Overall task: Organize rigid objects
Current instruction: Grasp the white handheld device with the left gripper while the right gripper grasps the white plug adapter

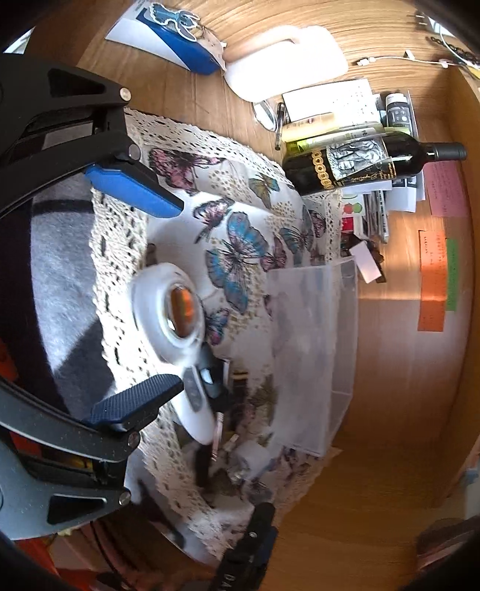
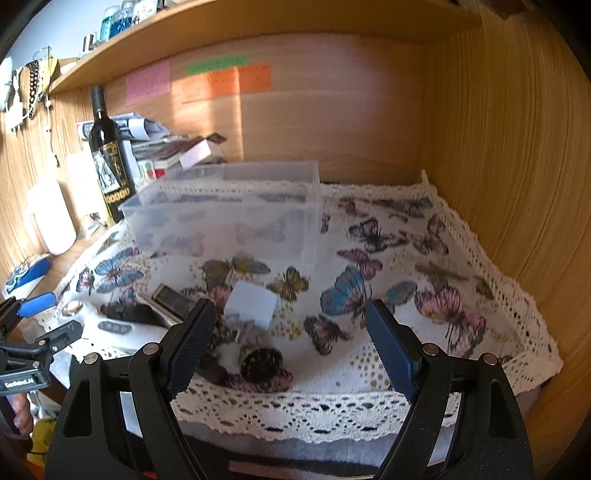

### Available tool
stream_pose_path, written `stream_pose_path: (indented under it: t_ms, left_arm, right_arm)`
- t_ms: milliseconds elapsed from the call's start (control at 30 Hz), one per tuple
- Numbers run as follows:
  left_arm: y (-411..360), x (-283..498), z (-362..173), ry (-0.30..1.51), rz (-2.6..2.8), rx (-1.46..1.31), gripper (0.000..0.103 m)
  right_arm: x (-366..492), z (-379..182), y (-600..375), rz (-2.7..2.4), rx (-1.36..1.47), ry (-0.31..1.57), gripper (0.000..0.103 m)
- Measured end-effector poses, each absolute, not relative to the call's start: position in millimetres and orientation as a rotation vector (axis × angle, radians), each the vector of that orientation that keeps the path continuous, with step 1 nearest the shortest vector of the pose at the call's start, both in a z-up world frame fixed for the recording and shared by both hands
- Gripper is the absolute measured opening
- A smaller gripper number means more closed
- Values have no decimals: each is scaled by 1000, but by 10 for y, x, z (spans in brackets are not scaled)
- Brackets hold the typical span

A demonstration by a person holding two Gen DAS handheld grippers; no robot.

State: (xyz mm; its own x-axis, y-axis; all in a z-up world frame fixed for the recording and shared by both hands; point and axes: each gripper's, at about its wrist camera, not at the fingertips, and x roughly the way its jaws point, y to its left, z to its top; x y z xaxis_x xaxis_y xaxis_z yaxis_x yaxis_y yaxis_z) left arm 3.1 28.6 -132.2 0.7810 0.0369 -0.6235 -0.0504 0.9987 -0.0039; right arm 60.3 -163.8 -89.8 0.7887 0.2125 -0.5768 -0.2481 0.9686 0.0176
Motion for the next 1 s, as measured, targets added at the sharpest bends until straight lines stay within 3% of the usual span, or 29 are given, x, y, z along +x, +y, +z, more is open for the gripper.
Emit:
stream_pose_path:
  t_ms: [300,467,700,833,1000]
  left_arm:
    - [517,348,-1394,711,127,-72,76]
    - [694,607,-1383,764,143,-140,58]
    - [568,629,-1244,767,72,-165,59]
    - [496,836,-1297,843,-2,-230,60]
    - [488,1113,-1347,915,-13,-249,60]
  right_arm:
    - [620,-1056,-1656,248,-69,666,81]
    - [690,-1088,-1665,263,-44,679,81]
    - [785,-1064,-1554,310,-44,661,81]
    - [890,-1090,-1451,316,-50,669,70]
    - [992,-1175,-1376,348,-41,707,64]
